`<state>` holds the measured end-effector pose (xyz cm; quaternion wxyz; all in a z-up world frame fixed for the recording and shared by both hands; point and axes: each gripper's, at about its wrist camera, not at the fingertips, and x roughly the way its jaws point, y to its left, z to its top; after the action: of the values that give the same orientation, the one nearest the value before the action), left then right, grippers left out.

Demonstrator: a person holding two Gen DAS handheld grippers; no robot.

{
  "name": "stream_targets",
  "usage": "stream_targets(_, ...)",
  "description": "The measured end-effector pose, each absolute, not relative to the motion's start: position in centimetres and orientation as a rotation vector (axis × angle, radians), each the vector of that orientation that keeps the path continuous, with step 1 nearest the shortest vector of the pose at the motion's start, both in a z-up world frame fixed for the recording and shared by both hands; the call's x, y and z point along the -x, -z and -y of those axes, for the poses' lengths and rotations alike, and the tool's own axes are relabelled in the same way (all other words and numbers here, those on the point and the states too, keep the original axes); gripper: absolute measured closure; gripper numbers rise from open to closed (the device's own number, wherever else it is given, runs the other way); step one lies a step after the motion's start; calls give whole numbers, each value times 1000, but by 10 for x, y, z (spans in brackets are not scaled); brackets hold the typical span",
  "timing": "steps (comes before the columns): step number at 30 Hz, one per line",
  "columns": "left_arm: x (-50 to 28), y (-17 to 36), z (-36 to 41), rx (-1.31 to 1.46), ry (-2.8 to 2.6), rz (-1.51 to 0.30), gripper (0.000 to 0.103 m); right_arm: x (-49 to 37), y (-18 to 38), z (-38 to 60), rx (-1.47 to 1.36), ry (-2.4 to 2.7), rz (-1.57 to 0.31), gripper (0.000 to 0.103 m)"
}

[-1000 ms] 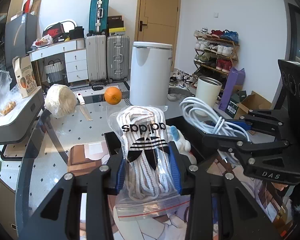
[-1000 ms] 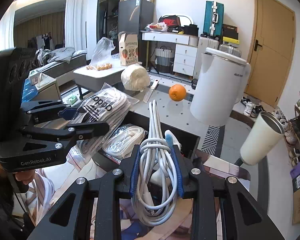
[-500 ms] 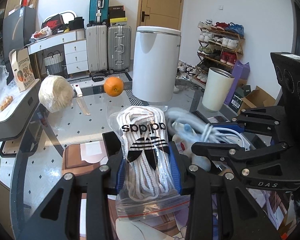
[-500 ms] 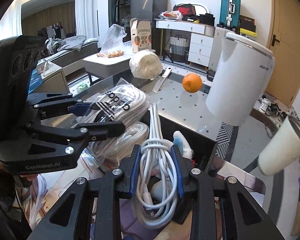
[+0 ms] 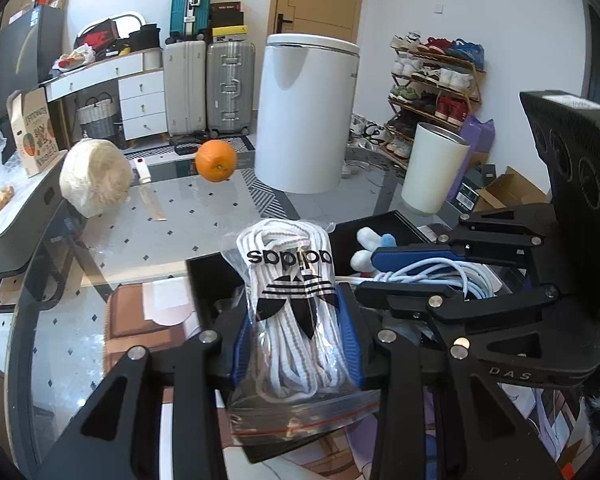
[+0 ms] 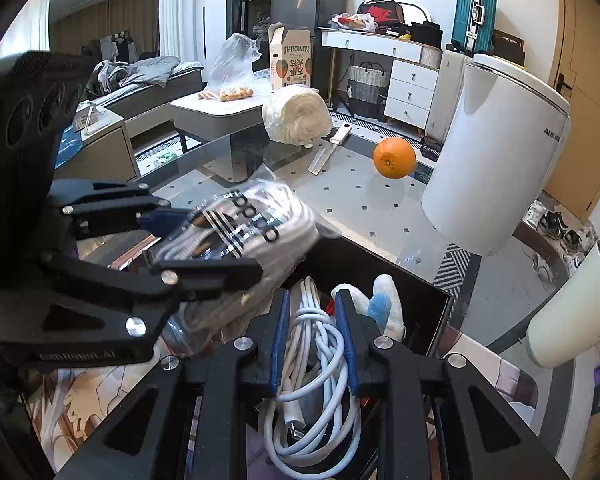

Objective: Organize soft objects
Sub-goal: 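Lower the cable coil into the box and open the right gripper while the left releases the laces bag inside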

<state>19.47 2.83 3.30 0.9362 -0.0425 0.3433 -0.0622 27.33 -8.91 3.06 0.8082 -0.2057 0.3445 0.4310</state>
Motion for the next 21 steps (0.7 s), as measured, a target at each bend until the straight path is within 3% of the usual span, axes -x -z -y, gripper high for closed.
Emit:
stream_targets(5, -198, -28, -25, 71, 131, -728, 63, -266, -40, 100, 427, -913, -711, 77)
stream_targets(8, -192, -33, -25, 89, 136, -726, 41, -259, -51, 115, 416, -899, -678, 73)
stream_targets(11, -184, -36, -25, 88, 131, -719, 37, -252, -59, 132, 400, -878, -661, 70)
stream_targets(16, -168, -41, -23, 78, 138, -681, 11, -242, -63, 152, 361, -840, -650, 52)
stream_targets(17, -165, -42, -23, 75, 128, -675, 6, -240, -63, 156, 355, -836, -649, 47)
stream_targets(18, -162, -43, -24, 72, 115, -668, 0, -237, -62, 157, 353, -834, -650, 36)
stream_targets(21, -149, -45, -28, 81, 89, -632, 0, -226, -59, 161, 355, -822, -638, 14)
